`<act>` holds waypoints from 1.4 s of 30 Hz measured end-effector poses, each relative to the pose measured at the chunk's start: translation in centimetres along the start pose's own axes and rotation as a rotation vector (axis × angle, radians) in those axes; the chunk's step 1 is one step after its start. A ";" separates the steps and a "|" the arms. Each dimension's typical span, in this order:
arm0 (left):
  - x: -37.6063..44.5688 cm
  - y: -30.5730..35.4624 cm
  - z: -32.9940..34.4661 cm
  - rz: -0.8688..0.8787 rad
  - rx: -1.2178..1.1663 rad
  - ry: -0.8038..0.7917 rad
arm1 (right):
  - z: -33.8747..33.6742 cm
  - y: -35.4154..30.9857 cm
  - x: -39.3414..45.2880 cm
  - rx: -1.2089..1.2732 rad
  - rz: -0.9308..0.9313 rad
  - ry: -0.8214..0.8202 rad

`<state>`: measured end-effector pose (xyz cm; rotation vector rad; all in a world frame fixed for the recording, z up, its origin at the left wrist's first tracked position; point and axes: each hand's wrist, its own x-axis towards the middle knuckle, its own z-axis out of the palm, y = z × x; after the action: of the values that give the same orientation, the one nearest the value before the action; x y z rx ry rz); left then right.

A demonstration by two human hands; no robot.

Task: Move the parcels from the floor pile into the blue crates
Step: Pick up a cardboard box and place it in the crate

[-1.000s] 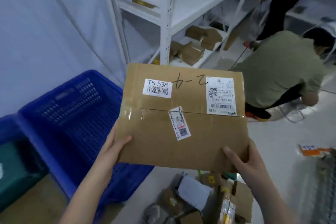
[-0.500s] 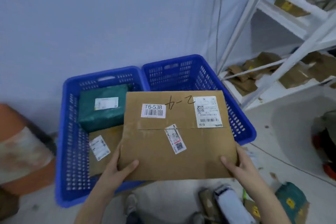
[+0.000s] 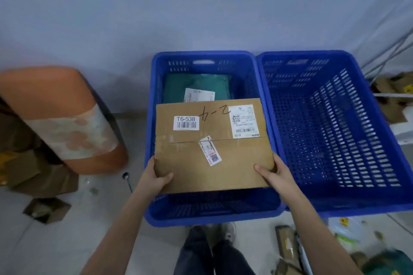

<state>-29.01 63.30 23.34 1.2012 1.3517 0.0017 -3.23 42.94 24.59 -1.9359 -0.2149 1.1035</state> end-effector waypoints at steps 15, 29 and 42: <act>10.9 -4.1 4.1 -0.185 0.167 0.192 | 4.0 7.4 9.8 -0.231 0.213 -0.094; 7.6 -5.5 10.2 0.390 0.827 0.371 | 6.6 8.6 10.1 -1.316 -0.256 -0.073; 10.0 -7.6 11.3 0.232 1.293 0.039 | 8.3 11.0 10.7 -1.435 -0.287 -0.224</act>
<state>-22.33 58.66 8.52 2.4162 1.1980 -0.7873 -6.04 46.86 7.89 -2.7710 -1.7248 1.0115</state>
